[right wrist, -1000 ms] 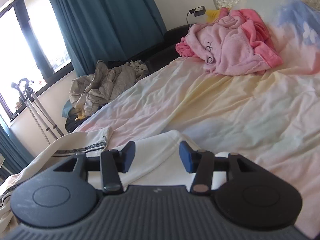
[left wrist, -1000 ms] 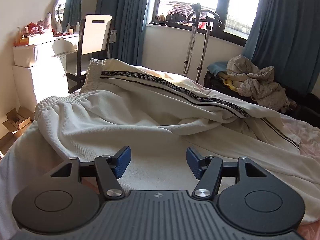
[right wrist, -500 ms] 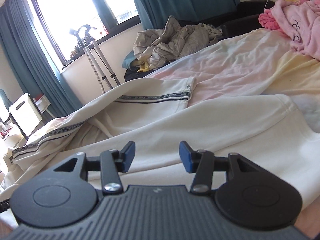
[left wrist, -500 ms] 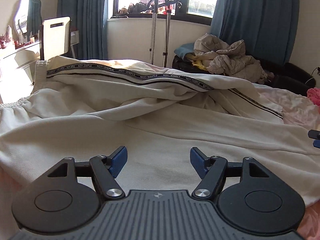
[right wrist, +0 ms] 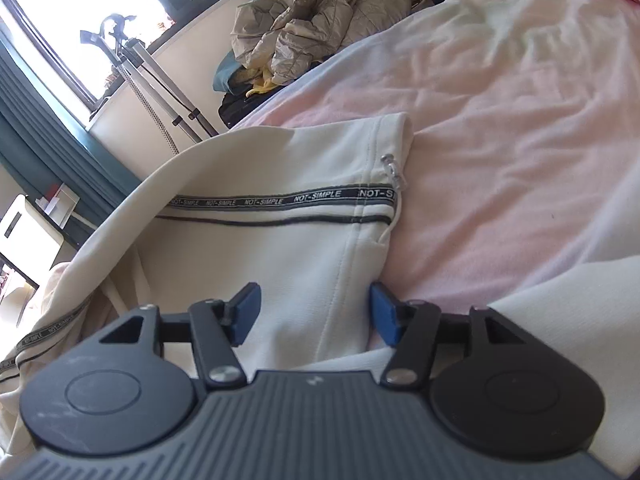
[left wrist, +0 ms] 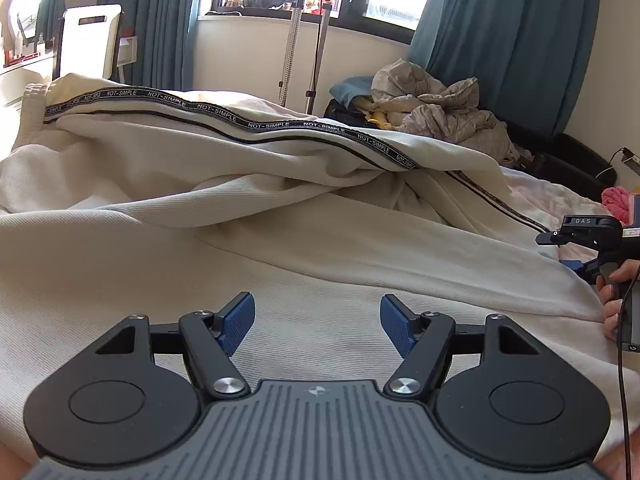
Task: Fold clothes
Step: 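Grasp the waistband corner with the drawstring using the right gripper, then lift and carry the held waistband corner along the pants with the right gripper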
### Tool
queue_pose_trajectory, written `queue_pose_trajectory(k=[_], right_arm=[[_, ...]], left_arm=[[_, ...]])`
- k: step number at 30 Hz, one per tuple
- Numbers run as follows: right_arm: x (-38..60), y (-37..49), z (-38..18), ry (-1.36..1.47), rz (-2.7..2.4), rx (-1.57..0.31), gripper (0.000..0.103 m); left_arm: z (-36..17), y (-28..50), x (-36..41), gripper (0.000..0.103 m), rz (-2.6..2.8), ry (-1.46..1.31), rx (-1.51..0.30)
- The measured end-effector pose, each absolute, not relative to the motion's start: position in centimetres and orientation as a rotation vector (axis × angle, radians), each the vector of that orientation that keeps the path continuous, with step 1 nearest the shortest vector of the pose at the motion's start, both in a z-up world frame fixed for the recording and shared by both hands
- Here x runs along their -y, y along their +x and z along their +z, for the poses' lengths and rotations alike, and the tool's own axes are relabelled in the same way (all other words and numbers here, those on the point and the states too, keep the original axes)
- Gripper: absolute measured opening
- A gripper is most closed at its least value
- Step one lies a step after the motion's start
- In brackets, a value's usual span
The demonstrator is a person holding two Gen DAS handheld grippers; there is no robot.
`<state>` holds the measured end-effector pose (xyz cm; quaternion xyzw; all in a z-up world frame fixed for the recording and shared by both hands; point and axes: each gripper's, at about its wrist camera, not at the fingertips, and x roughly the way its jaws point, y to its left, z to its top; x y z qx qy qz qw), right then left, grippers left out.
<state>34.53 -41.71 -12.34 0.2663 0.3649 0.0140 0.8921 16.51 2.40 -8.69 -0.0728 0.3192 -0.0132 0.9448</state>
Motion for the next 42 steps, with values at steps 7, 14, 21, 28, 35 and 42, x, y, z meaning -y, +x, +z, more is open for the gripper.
queue_pose_trajectory(k=[7, 14, 21, 28, 35, 42], right_arm=[[39.8, 33.4, -10.7, 0.525, -0.005, -0.638, 0.016], [39.5, 31.2, -4.4, 0.511, -0.106, -0.491, 0.013], [44.3, 30.7, 3.4, 0.466, -0.312, -0.362, 0.012], [50.1, 33.6, 0.6, 0.380, -0.452, -0.530, 0.014], [50.2, 32.1, -6.4, 0.386, -0.493, -0.633, 0.032], [49.4, 28.3, -6.0, 0.378, -0.461, -0.560, 0.058]], left_arm=[[-9.0, 16.9, -2.8, 0.073, -0.028, -0.171, -0.666], [-6.9, 15.2, -3.3, 0.073, -0.020, -0.188, -0.614], [-5.4, 14.0, -3.9, 0.073, -0.017, -0.214, -0.579], [-5.8, 15.0, -4.2, 0.073, -0.021, -0.233, -0.600], [-6.6, 15.3, -4.1, 0.073, -0.036, -0.225, -0.628], [-6.5, 15.1, -4.1, 0.073, -0.037, -0.219, -0.626]])
